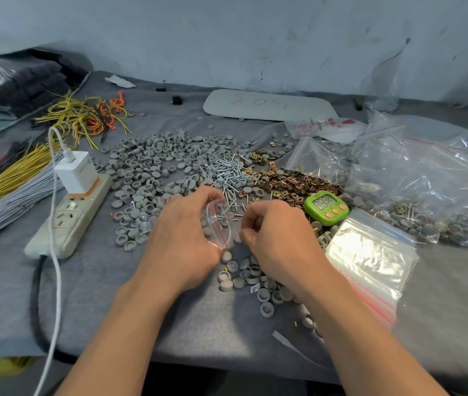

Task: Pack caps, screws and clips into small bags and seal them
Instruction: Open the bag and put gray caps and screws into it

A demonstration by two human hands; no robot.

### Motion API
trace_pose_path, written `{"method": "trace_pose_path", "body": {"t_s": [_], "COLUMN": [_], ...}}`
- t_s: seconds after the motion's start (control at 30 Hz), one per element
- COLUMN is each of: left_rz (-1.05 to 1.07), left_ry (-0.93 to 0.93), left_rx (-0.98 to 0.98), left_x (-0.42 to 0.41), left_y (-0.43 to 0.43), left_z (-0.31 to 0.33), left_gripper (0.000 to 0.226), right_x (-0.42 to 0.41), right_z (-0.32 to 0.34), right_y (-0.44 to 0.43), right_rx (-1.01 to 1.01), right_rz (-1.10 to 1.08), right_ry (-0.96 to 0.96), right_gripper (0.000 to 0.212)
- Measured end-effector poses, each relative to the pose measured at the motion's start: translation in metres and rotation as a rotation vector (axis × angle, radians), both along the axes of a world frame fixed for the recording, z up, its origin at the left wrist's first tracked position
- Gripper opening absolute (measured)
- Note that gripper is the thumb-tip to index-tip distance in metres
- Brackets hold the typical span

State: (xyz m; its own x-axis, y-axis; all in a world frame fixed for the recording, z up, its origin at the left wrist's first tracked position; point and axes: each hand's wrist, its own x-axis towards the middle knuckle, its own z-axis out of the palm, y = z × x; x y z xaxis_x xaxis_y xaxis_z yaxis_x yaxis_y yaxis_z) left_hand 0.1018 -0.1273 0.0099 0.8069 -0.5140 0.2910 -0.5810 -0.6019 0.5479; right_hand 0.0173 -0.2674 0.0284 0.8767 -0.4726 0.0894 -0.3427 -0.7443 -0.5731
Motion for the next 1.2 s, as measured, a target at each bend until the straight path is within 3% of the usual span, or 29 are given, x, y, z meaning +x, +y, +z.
{"method": "trace_pose_path", "body": {"t_s": [0.13, 0.3, 0.47, 0.6, 0.73, 0.8, 0.93, 1.0, 1.2], "left_rz": [0.006, -0.006, 0.006, -0.039, 0.005, 0.02, 0.025, 0.029, 0.02], "left_ry": [0.0, 0.007, 0.014, 0.036, 0.05, 0.052, 0.052, 0.058, 0.042], "left_rx": [0.008, -0.011, -0.002, -0.018, -0.089, -0.131, -0.141, -0.135, -0.114], "left_x": [0.001, 0.001, 0.0, -0.001, 0.0, 0.0, 0.001, 0.001, -0.001], "left_y": [0.0, 0.0, 0.0, -0.002, -0.001, 0.001, 0.003, 0.003, 0.0], "left_z": [-0.001, -0.001, 0.002, 0.003, 0.004, 0.004, 0.004, 0.004, 0.004], "left_gripper": [0.072, 0.063, 0.065, 0.067, 0.067, 0.063, 0.064, 0.067, 0.066], "right_x": [0.001, 0.008, 0.008, 0.007, 0.004, 0.002, -0.002, -0.002, 0.0], "right_z": [-0.001, -0.007, -0.008, -0.002, -0.003, -0.001, 0.001, -0.001, -0.003], "right_y": [0.004, 0.005, -0.001, 0.006, 0.006, -0.004, -0.017, -0.014, -0.007], "right_rx": [-0.149, -0.247, 0.173, 0.218, 0.292, 0.255, -0.047, -0.19, -0.219], "right_rz": [0.032, 0.016, -0.045, 0.103, 0.036, -0.049, -0.104, -0.084, -0.034], "right_ry": [0.131, 0.092, -0.301, -0.388, -0.455, -0.418, -0.017, 0.107, 0.06], "right_gripper": [0.006, 0.007, 0.005, 0.012, 0.019, 0.018, 0.008, 0.015, 0.015]}}
